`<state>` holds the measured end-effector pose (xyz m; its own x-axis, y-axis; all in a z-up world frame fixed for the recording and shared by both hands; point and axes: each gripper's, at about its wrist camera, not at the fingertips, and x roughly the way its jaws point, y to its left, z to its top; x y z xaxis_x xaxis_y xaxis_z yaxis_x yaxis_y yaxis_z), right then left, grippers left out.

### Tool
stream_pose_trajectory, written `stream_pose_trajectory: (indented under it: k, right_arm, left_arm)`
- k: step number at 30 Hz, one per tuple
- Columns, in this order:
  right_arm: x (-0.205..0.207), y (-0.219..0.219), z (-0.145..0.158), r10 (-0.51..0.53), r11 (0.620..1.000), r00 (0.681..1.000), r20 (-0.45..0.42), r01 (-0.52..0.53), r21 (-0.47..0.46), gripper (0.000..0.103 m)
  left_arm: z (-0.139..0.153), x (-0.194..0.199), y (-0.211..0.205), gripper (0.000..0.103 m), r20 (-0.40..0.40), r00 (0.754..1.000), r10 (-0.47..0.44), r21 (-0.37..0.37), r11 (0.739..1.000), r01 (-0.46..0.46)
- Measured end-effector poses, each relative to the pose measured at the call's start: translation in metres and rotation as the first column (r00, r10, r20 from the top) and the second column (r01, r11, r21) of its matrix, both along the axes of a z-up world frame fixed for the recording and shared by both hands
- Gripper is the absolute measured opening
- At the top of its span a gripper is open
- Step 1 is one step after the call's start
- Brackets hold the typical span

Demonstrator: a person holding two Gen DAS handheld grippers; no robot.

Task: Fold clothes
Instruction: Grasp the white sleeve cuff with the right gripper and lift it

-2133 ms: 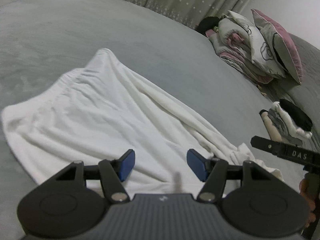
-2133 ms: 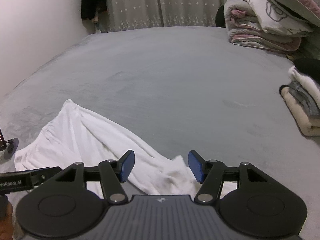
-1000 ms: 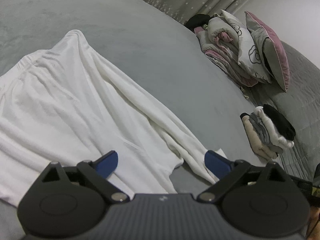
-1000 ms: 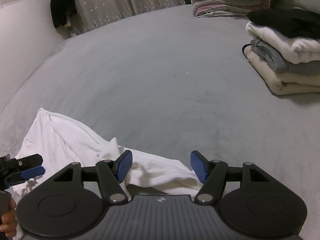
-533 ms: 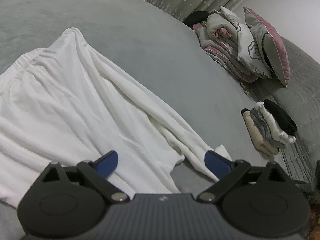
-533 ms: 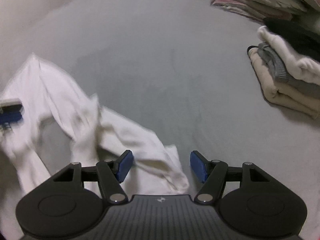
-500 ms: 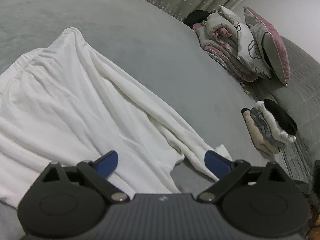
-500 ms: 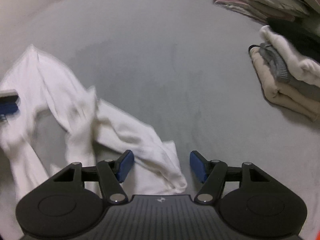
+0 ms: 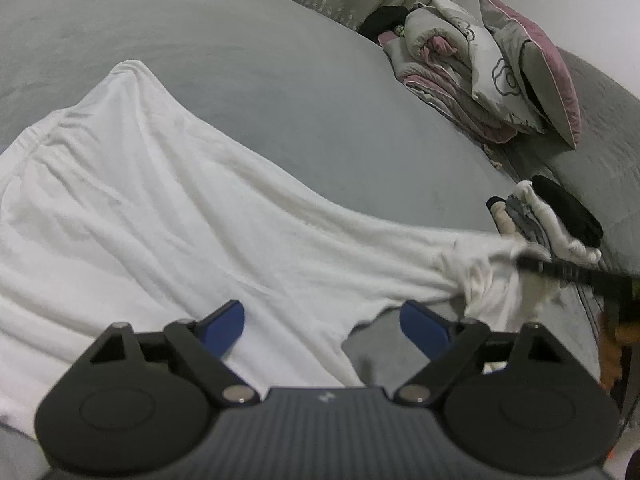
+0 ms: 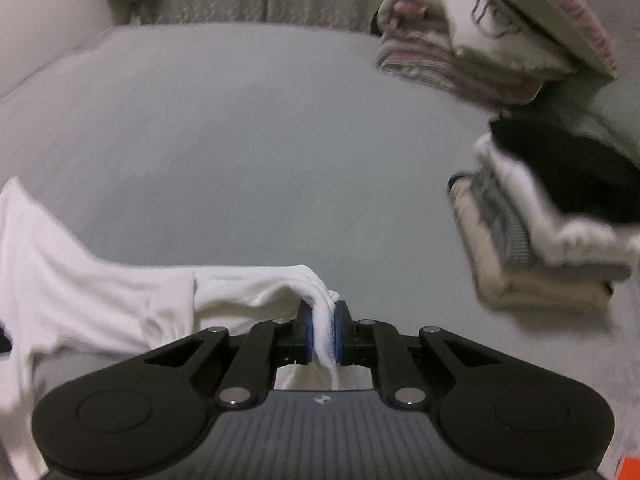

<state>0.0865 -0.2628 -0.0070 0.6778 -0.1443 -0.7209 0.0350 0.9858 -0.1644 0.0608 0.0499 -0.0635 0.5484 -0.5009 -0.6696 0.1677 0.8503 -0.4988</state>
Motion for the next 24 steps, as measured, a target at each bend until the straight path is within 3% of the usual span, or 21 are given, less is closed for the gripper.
stream_pose_trajectory:
  k: [8,15,17,21,24]
  right_arm:
    - [0.053,0.013,0.007,-0.033,0.996,0.997,0.069,0.038,-0.077,0.01]
    - [0.091,0.024,-0.017,-0.027,0.998,1.0,0.015,0.028,-0.064,0.011]
    - [0.093,0.024,-0.022,-0.035,0.999,0.999,-0.013,0.034,-0.038,0.015]
    - [0.073,0.02,-0.016,-0.041,0.999,0.999,-0.015,0.041,0.028,0.038]
    - [0.06,0.013,-0.01,-0.037,0.996,0.999,-0.029,0.039,0.075,0.04]
  left_arm:
    - [-0.001,0.002,-0.002,0.087,-0.001,1.0,-0.008,-0.004,1.0,0.008]
    - [-0.001,0.001,-0.003,0.087,0.003,1.0,-0.015,0.004,1.0,0.015]
    - [-0.001,0.001,-0.003,0.087,0.001,1.0,-0.014,0.0,1.0,0.014]
    - [0.0,0.001,-0.001,0.086,-0.004,1.0,-0.01,-0.011,1.0,0.01]
    - [0.001,0.0,0.0,0.084,-0.006,1.0,-0.009,-0.014,1.0,0.009]
